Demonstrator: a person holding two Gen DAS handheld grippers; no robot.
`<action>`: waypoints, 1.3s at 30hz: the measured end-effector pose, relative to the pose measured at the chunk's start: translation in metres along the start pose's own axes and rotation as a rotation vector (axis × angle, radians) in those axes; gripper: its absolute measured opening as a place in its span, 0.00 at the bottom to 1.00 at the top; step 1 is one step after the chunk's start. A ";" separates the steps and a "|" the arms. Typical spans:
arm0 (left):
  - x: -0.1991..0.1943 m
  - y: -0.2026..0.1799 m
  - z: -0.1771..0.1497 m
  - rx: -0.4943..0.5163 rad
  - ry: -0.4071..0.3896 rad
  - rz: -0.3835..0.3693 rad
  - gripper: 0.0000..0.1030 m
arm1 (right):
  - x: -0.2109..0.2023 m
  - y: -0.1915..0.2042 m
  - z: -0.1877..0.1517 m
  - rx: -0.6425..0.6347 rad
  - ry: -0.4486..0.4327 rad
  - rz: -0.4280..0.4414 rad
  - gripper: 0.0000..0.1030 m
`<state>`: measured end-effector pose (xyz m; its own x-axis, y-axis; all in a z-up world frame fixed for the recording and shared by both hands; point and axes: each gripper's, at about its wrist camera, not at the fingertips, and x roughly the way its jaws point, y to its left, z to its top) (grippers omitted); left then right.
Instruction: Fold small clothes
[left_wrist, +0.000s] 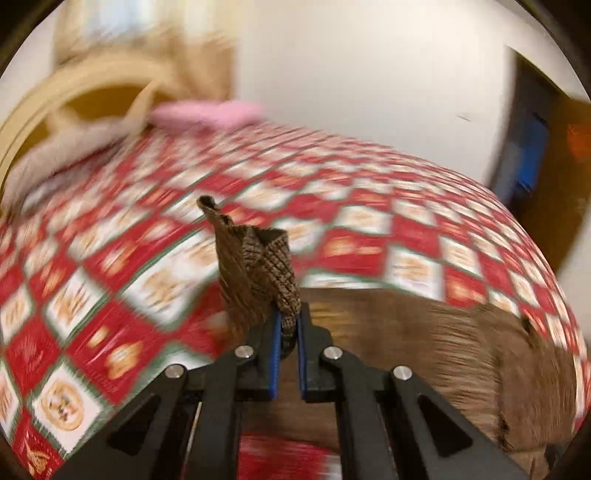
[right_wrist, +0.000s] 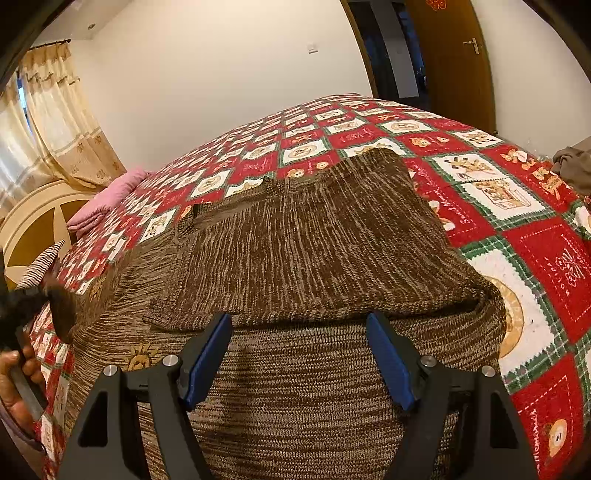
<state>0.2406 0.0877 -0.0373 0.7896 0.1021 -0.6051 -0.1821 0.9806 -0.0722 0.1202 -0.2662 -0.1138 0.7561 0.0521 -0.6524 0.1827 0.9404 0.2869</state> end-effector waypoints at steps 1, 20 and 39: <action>-0.004 -0.019 -0.003 0.042 -0.006 -0.025 0.07 | 0.000 0.000 0.000 0.002 -0.001 0.002 0.74; -0.025 -0.122 -0.083 0.324 0.192 -0.251 0.71 | 0.000 -0.004 -0.001 0.022 -0.006 0.028 0.74; -0.017 -0.012 -0.099 -0.034 0.176 -0.060 0.96 | 0.078 0.142 0.078 -0.247 0.144 0.254 0.74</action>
<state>0.1720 0.0576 -0.1045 0.6853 0.0099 -0.7282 -0.1597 0.9776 -0.1370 0.2536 -0.1549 -0.0693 0.6582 0.3242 -0.6794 -0.1693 0.9432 0.2859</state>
